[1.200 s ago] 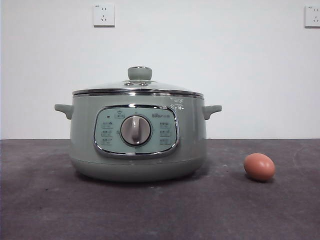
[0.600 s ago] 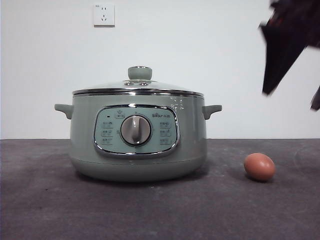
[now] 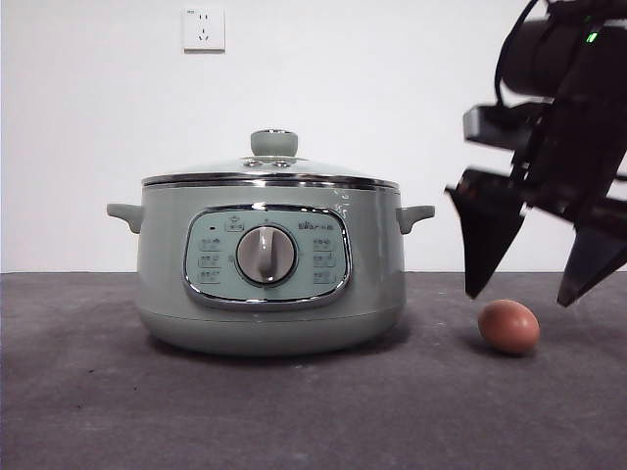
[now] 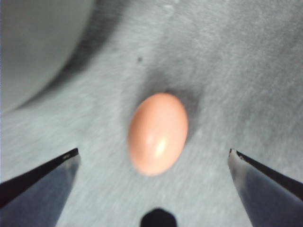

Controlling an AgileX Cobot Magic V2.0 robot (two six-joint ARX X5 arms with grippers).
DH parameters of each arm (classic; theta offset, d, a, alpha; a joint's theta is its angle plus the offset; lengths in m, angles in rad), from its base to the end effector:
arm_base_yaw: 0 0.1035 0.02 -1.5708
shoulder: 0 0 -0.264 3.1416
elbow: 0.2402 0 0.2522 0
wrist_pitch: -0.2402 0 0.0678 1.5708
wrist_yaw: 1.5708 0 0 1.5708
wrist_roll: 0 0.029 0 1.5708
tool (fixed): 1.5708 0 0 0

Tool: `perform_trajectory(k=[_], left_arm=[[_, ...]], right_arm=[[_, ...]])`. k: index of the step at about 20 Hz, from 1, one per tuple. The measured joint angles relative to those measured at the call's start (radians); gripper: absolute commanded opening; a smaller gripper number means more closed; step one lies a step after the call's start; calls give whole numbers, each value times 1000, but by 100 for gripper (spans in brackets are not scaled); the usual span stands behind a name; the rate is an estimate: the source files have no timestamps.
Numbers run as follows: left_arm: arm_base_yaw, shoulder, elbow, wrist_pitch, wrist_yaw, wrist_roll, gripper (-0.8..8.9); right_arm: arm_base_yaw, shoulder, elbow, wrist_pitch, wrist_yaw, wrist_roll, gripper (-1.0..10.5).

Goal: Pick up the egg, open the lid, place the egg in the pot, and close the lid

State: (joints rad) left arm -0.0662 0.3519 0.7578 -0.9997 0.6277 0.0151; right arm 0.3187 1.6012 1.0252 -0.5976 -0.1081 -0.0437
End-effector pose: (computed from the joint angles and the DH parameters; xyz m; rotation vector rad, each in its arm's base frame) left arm 0.0480 -0.0202 0.2953 -0.1537 0.5767 -0.6773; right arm 0.2873 0.0981 0.1952 -0.1622 1.1673 0.4022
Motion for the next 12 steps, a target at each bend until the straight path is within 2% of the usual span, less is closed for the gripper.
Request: perform_trajectory(k=[3, 6, 9, 12], left_arm=[[0, 0, 0, 0, 0, 0, 634], [0, 0, 0, 0, -6, 0, 634], [0, 0, 0, 0, -24, 0, 634], [0, 0, 0, 0, -27, 0, 634]], right_arm=[[9, 47, 0, 40, 8, 4, 523], [15, 59, 0, 72, 8, 10, 401], [16, 93, 0, 74, 8, 13, 399], [16, 113, 0, 84, 8, 19, 271]])
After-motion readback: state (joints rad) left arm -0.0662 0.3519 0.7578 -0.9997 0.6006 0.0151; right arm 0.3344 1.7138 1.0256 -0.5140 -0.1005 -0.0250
